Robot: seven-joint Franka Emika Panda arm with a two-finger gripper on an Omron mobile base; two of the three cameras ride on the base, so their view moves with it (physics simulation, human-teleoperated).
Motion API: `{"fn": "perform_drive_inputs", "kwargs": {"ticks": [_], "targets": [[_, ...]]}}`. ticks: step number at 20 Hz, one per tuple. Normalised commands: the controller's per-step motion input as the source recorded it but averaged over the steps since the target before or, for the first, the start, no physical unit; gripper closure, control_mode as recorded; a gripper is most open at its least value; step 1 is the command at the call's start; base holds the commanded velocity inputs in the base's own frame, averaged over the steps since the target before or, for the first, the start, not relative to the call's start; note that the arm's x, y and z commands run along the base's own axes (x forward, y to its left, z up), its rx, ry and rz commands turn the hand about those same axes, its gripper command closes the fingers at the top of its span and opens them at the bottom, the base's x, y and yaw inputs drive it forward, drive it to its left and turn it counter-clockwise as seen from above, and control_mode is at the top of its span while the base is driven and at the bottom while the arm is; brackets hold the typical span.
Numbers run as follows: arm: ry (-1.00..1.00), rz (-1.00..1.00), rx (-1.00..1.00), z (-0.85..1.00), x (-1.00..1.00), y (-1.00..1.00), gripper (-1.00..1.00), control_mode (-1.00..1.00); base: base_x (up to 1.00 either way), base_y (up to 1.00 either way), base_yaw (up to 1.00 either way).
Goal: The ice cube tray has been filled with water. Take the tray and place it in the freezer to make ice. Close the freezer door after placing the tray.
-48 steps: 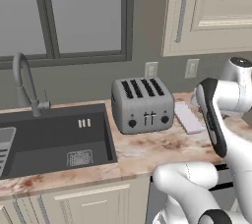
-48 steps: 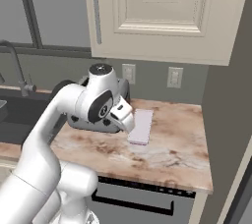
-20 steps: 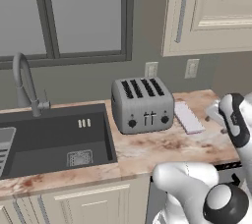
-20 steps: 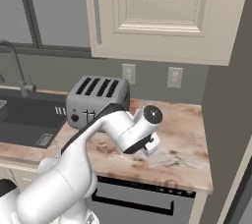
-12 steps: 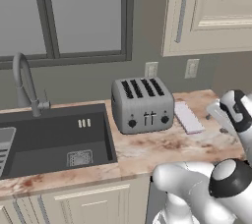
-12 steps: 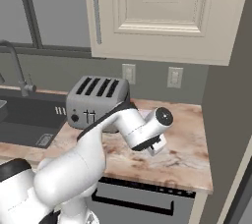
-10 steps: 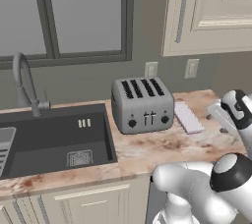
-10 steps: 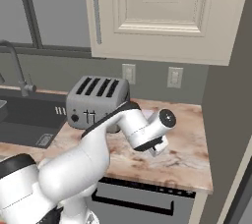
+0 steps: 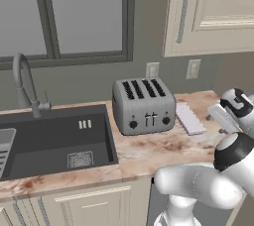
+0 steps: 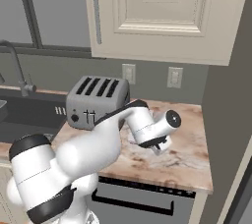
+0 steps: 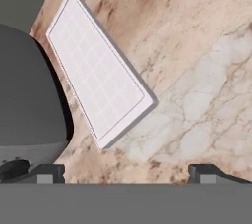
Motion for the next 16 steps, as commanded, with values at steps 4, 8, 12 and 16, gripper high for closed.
{"fn": "perform_drive_inputs", "kwargs": {"ticks": [4,8,12,16], "targets": [[0.01,0.0,0.0,-0.27,0.23,0.0,-1.0,-1.0,0.0,0.0,0.0],[0.0,0.0,0.0,-0.33,0.18,0.0,-1.0,-1.0,0.0,0.0,0.0],[0.0,0.0,0.0,-0.29,0.19,0.0,-1.0,-1.0,0.0,0.0,0.0],[0.0,0.0,0.02,-0.23,0.19,0.0,-1.0,-1.0,0.0,0.0,0.0]]}}
